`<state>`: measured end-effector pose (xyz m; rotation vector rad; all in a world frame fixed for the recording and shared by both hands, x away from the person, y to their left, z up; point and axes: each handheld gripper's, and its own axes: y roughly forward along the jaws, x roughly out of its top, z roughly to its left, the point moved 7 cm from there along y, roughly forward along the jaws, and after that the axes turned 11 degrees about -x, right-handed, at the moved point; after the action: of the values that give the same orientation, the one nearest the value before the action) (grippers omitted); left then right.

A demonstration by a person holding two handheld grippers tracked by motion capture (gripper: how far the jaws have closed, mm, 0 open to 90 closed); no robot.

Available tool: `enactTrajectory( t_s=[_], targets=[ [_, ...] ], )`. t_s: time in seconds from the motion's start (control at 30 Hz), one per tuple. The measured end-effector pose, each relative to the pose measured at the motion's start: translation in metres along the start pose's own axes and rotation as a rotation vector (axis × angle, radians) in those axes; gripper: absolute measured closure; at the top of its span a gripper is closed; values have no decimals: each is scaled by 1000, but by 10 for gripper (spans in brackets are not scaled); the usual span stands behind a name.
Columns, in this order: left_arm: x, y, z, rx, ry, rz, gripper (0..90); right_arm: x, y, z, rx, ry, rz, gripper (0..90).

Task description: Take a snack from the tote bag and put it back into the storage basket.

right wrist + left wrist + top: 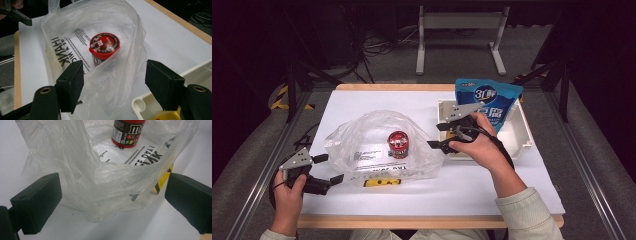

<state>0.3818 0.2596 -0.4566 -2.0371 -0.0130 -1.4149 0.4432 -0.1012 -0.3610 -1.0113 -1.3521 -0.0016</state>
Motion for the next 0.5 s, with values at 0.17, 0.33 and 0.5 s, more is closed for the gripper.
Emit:
enactTrajectory(
  t_s=[0.17,0.33,0.5],
  targets=[
    [0,0,0,1,7,3,18,11,12,7,15,-4,-6,270],
    [0,-1,0,0,8,0,18,19,25,15,32,-23,-2,246],
    [0,-1,1,2,8,1,17,26,39,20,37,-31,-7,228]
  ],
)
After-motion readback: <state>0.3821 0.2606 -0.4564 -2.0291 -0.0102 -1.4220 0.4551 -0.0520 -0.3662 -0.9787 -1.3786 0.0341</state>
